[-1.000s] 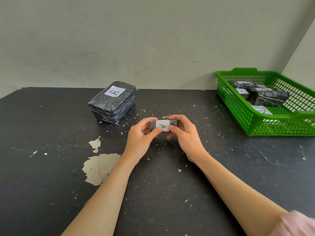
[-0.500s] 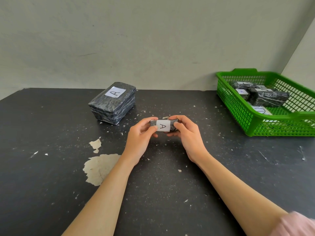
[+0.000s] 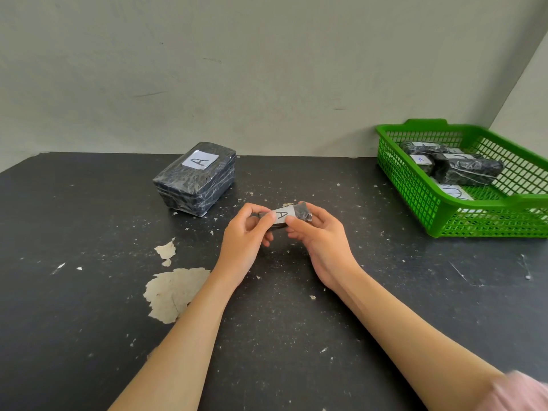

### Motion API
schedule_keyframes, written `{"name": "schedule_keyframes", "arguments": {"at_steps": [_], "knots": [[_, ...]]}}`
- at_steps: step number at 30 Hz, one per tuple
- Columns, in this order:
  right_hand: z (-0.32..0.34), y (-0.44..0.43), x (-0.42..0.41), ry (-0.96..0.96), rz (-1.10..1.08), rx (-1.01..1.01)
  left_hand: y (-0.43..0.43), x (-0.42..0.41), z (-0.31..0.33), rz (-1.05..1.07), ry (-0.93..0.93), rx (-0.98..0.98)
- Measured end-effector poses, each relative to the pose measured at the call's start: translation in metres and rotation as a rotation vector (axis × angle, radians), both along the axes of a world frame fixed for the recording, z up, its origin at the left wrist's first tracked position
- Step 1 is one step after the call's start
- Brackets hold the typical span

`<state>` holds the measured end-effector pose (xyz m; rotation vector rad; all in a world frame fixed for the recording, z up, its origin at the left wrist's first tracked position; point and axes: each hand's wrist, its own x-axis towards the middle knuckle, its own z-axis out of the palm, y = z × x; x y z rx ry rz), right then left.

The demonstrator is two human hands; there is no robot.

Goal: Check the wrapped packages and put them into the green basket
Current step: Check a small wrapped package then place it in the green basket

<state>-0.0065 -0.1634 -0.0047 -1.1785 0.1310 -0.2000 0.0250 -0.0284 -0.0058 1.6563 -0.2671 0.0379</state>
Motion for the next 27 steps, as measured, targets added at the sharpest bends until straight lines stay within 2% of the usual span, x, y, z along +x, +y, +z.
{"name": "schedule_keyframes", "arguments": {"at_steps": [2, 7, 15, 20, 27], "knots": [[-0.0007, -0.0011, 0.0002, 0.015, 0.024, 0.059, -0.001, -0.0001, -0.0012, 0.002, -0.025, 0.067], [-0.0004, -0.0021, 0.0013, 0.052, -0.015, -0.03, -0.0019, 0.0024, -0.0051, 0.018, -0.076, 0.21], [-0.0015, -0.0045, 0.0032, -0.001, 0.018, -0.028, -0.0031, 0.0007, -0.0022, 0.013, -0.07, 0.171], [0.0011, -0.0062, 0.0041, -0.049, 0.056, 0.016, -0.0014, 0.0009, 0.0002, 0.04, -0.001, 0.049], [-0.0046, -0.0057, 0.0071, 0.001, -0.096, -0.175, -0.0063, -0.0041, -0.0026, -0.081, -0.088, 0.25]]}}
